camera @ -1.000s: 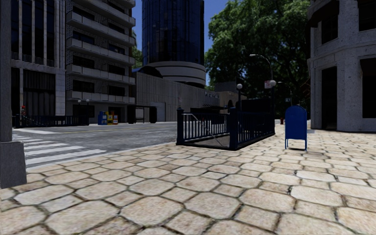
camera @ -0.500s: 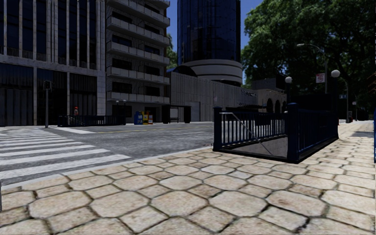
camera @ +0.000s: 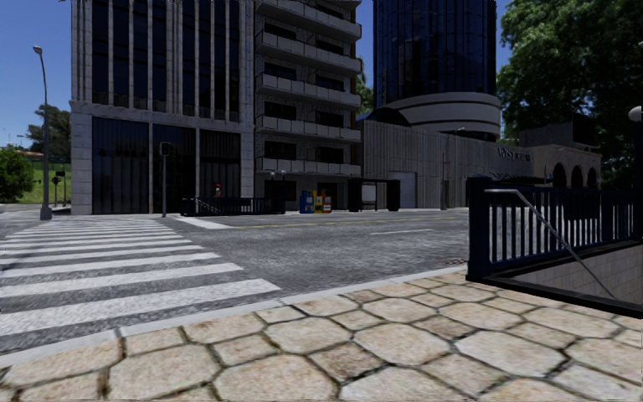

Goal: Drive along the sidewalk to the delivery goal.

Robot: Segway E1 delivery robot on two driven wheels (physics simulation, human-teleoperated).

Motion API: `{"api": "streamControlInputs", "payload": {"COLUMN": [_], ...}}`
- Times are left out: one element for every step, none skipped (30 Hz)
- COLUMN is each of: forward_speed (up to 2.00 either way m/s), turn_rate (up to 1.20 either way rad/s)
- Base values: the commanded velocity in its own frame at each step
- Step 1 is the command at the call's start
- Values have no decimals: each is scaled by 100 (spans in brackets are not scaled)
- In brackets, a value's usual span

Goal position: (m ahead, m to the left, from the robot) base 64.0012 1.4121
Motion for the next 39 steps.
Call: {"api": "streamControlInputs", "payload": {"forward_speed": [200, 200, 200, 200, 200, 200, 200, 200, 200, 200, 200, 200, 200, 192, 186, 186, 176, 169, 165, 164, 164, 164, 164, 164, 164, 164, 164, 164, 164, 164, 164, 164, 164, 164, 164, 164, 164, 164, 164], "turn_rate": [57, 57, 57, 57, 57, 57, 57, 57, 59, 59, 60, 62, 66, 67, 67, 67, 68, 68, 68, 68, 68, 68, 68, 68, 68, 68, 67, 67, 62, 59, 57, 55, 34, 34, 0, 0, 0, 0, 0]}}
